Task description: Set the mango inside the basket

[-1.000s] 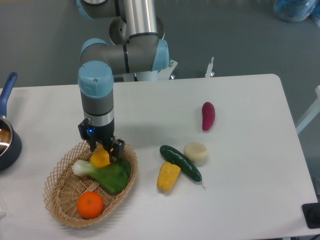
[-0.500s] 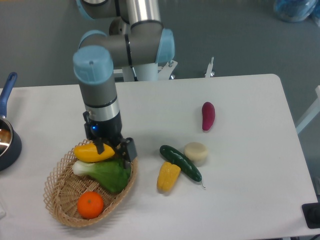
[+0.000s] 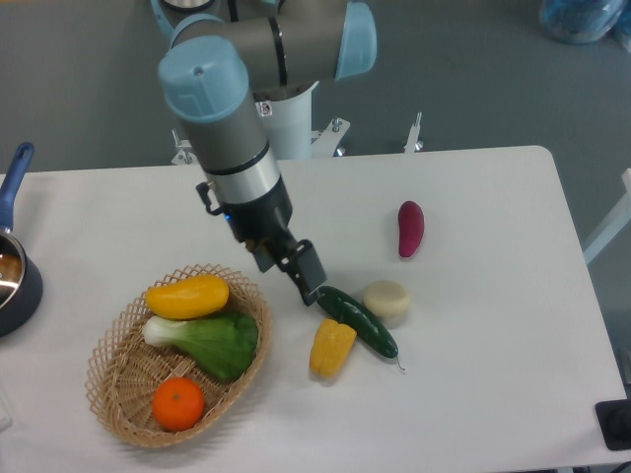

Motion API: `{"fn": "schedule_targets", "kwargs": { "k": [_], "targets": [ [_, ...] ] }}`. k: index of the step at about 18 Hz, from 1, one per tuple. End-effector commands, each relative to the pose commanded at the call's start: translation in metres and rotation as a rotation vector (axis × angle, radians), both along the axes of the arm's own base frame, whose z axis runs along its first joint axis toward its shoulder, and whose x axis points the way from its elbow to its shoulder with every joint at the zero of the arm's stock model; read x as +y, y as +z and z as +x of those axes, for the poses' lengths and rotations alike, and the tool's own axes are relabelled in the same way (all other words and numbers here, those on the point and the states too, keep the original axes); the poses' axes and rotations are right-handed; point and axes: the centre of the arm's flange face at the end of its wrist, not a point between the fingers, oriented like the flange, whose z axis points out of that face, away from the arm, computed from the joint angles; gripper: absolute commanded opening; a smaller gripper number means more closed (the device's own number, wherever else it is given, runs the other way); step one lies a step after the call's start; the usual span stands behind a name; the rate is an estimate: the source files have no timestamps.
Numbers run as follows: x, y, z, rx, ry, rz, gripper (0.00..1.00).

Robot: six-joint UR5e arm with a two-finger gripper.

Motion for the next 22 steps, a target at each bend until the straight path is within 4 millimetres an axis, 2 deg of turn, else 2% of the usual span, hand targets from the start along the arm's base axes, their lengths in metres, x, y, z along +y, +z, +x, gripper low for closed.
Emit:
{"fn": "schedule_targets", "kwargs": {
  "k": [3,5,7,11,22],
  "targets": [
    [-0.005,-0.006,0.001,0.020,-0.010,-0.030,1.00],
    [-0.010,0.002,-0.002,0.049,-0.008,-0.047,1.00],
    [-0.016,-0.012,0.004,0.048,-0.011,-0.072,1.00],
    [-0.028,-0.015,0.004,0.039,-0.002,-0.075,1.00],
    [-0.028,-0.009,-0.001,0.045,0.006,-0.068,1.00]
  ]
}}
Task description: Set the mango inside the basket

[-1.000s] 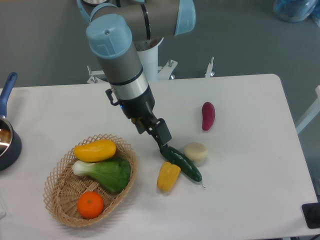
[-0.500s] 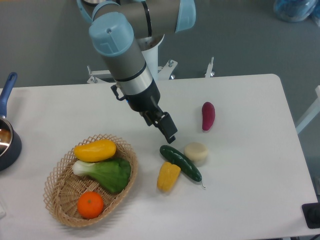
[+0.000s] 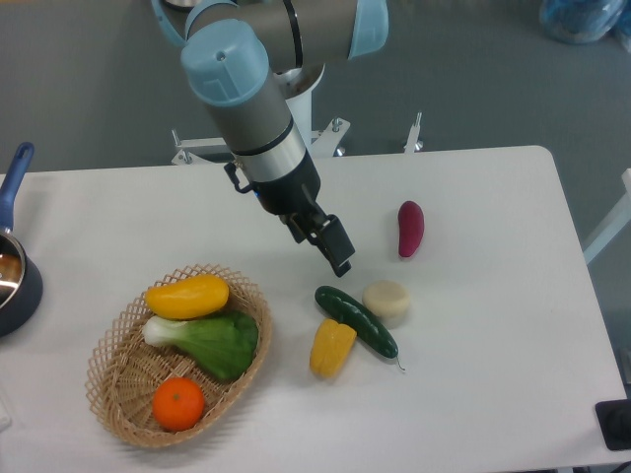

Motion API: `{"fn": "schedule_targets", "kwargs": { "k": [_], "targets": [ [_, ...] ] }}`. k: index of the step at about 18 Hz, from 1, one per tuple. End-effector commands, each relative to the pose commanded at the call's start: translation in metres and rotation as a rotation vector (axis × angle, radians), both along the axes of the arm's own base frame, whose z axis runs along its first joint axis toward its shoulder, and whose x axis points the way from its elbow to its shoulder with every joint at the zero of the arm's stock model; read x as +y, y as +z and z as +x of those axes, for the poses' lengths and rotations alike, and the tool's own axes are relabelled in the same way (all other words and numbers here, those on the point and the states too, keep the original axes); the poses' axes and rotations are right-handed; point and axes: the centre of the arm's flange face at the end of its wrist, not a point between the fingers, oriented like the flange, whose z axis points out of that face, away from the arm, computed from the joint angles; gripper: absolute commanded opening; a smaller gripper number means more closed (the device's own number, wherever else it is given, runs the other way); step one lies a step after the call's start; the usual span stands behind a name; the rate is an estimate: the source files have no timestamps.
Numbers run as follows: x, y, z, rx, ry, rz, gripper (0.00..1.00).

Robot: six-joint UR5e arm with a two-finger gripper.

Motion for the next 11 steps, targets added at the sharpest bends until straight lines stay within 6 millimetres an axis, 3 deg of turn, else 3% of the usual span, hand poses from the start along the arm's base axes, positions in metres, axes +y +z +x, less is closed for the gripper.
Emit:
{"fn": "schedule_targets", "kwargs": {
  "k": [11],
  "targets": [
    [-0.002,0.013,-0.009,0.011,0.015,0.022,1.00]
  ]
}}
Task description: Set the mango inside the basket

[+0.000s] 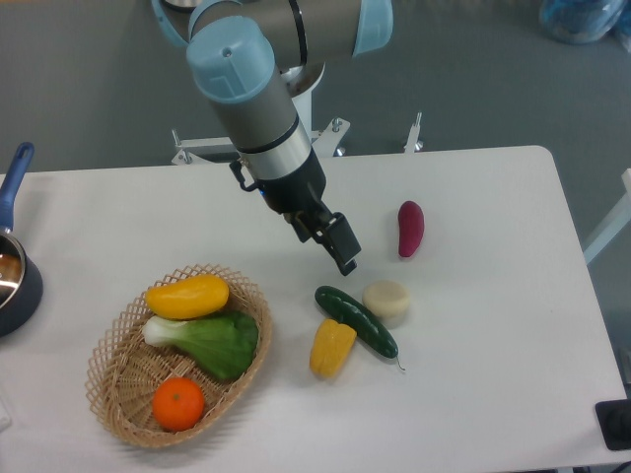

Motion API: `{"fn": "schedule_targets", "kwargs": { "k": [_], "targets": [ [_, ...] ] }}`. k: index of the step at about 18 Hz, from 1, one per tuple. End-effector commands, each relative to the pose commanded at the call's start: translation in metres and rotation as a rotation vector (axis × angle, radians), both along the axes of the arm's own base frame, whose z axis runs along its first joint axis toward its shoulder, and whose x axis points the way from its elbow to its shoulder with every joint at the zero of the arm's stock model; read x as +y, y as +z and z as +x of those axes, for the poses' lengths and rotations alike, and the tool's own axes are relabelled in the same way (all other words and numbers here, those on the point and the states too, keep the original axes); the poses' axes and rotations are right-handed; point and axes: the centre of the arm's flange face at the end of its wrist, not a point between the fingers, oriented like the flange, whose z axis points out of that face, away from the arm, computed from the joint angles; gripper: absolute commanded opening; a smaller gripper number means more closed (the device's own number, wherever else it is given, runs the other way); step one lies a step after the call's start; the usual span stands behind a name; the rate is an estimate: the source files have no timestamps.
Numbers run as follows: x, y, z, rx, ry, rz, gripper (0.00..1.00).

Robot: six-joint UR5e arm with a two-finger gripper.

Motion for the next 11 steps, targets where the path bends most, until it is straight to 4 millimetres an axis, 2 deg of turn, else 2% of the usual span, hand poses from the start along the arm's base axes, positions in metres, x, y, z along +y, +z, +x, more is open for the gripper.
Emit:
{"fn": "schedule_targets", "kwargs": {
  "k": [11],
  "targets": [
    [-0.0015,0.0085,-0.0063,0.015,0.020,0.030,1.00]
  ]
}}
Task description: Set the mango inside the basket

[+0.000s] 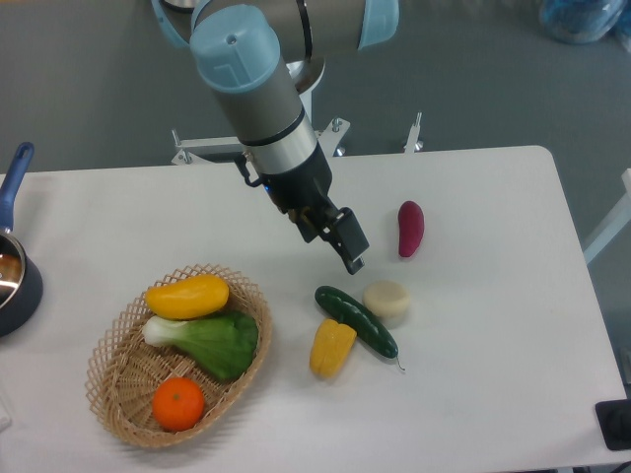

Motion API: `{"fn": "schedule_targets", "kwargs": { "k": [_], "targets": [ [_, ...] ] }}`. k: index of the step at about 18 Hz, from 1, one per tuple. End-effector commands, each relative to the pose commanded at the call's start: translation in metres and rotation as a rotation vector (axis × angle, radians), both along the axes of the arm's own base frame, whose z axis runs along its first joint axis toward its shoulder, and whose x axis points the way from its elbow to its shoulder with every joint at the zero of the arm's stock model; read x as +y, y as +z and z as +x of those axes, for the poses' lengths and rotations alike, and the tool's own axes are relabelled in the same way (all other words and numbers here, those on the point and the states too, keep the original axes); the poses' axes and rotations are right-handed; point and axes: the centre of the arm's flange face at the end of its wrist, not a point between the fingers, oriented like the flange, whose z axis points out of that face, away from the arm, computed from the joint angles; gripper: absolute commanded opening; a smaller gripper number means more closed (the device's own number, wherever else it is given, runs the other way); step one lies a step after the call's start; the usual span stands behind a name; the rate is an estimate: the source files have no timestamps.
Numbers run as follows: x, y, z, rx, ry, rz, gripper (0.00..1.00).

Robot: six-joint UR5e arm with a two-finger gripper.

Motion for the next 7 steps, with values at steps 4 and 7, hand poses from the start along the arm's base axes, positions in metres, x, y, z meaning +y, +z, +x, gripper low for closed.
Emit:
{"fn": "schedule_targets", "kwargs": {
  "k": [4,7],
  "targets": [
    [-0.0041,0.0043,-0.0100,0.005,0.014,0.024,1.00],
    [-0.0059,0.0053,-0.0129,0.001,0.018,0.034,1.00]
  ]
}}
